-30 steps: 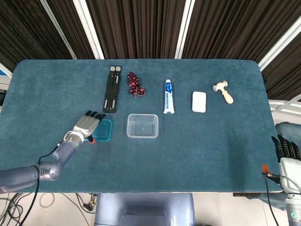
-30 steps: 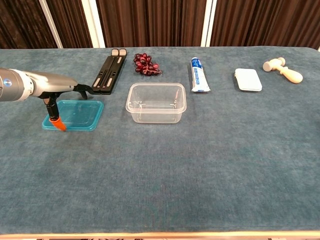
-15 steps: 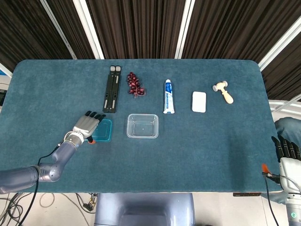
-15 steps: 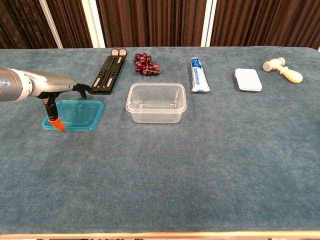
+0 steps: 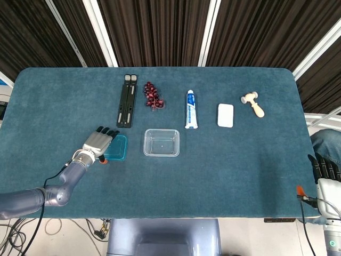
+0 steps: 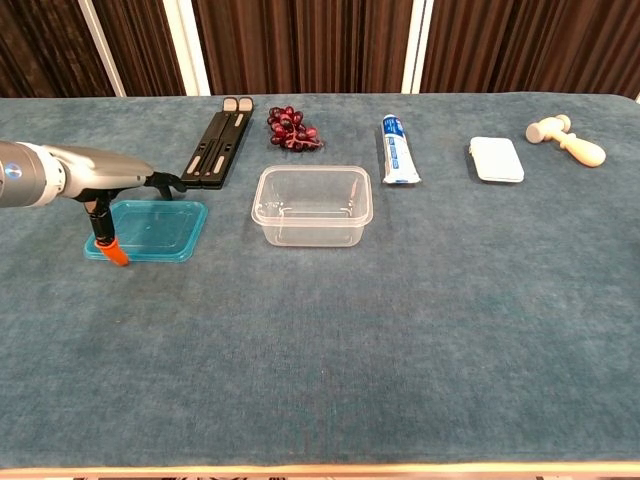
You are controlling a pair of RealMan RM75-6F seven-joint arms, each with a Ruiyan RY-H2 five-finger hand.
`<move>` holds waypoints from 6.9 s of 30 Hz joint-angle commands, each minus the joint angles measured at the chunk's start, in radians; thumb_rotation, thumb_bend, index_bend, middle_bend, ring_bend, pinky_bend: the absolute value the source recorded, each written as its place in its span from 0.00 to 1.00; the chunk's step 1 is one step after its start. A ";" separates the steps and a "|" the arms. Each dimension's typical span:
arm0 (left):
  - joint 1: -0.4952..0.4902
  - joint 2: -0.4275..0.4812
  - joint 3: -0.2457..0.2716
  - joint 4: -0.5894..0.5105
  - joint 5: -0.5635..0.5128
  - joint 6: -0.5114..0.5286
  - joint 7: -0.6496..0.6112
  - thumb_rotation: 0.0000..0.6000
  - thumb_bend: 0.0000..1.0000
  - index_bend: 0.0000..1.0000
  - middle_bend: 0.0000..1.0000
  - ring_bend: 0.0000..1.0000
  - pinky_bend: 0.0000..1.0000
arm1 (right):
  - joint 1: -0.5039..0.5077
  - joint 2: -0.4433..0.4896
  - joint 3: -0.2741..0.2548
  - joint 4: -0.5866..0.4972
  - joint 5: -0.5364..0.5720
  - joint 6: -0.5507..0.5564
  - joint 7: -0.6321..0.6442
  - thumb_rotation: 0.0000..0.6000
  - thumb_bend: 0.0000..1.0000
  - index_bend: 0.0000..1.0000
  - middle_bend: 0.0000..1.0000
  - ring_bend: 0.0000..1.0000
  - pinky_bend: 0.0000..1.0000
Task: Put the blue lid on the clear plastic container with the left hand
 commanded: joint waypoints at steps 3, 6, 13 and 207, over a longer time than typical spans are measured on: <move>-0.004 -0.011 0.002 0.014 -0.008 -0.009 0.007 1.00 0.10 0.00 0.12 0.00 0.00 | 0.000 0.000 0.000 0.000 0.000 0.000 0.000 1.00 0.36 0.00 0.00 0.00 0.00; -0.006 -0.015 0.003 0.018 -0.009 -0.009 0.011 1.00 0.10 0.00 0.12 0.00 0.00 | 0.000 0.000 0.000 0.000 0.000 0.000 0.000 1.00 0.36 0.00 0.00 0.00 0.00; -0.007 -0.023 0.008 0.027 -0.021 -0.009 0.021 1.00 0.10 0.00 0.15 0.00 0.00 | 0.000 0.000 0.000 -0.001 0.000 0.001 -0.001 1.00 0.36 0.00 0.00 0.00 0.00; -0.391 -0.203 -0.221 -0.072 -0.546 0.187 0.292 1.00 0.28 0.10 0.30 0.00 0.00 | -0.006 0.002 0.007 -0.011 0.013 0.004 0.008 1.00 0.36 0.00 0.00 0.00 0.00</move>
